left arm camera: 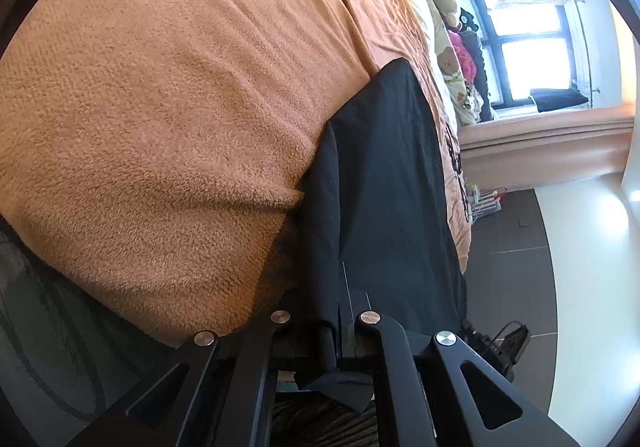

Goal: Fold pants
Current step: 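Close right gripper empty and move it over the folded black pants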

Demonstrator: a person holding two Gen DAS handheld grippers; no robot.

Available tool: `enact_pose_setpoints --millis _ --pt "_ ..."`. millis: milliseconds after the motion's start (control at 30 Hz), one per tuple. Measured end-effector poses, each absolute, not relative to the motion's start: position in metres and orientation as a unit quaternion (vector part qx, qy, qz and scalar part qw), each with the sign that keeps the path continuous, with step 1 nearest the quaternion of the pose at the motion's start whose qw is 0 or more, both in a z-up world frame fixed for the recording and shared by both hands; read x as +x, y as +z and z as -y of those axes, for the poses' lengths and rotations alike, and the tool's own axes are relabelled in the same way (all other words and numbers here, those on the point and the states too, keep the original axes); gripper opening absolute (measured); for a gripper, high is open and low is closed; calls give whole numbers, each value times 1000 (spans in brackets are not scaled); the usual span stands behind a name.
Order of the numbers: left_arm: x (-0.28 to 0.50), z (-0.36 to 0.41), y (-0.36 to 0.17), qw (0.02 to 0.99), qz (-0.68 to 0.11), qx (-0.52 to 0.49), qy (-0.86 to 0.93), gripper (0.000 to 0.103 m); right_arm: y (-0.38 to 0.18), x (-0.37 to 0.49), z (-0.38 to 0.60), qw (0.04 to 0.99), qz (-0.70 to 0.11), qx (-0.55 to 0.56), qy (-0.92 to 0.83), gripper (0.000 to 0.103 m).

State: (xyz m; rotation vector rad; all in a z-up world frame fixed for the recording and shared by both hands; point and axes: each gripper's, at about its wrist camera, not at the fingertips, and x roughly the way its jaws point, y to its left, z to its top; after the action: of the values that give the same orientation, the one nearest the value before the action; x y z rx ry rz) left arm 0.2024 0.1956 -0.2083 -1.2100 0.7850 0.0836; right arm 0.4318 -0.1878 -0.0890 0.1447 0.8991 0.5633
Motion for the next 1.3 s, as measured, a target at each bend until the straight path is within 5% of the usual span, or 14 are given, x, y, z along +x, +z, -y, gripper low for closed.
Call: enact_pose_setpoints --millis 433,567,633,700,767,1300 --pt "206 -193 -209 746 -359 -559 45 6 -86 500 141 852 -446 35 270 3" --pt "205 -193 -211 742 -358 -564 46 6 -87 508 134 855 -440 32 274 38" --pt "204 -193 -211 742 -357 -566 46 6 -87 509 130 859 -434 18 271 38" --pt "204 -193 -211 741 -356 -568 46 6 -89 510 127 861 -434 6 265 30" --pt "203 -193 -211 741 -355 -568 48 6 -92 510 125 861 -439 -8 257 0" --pt "195 -182 -213 742 -321 -585 59 20 -103 494 140 874 -434 3 218 0"
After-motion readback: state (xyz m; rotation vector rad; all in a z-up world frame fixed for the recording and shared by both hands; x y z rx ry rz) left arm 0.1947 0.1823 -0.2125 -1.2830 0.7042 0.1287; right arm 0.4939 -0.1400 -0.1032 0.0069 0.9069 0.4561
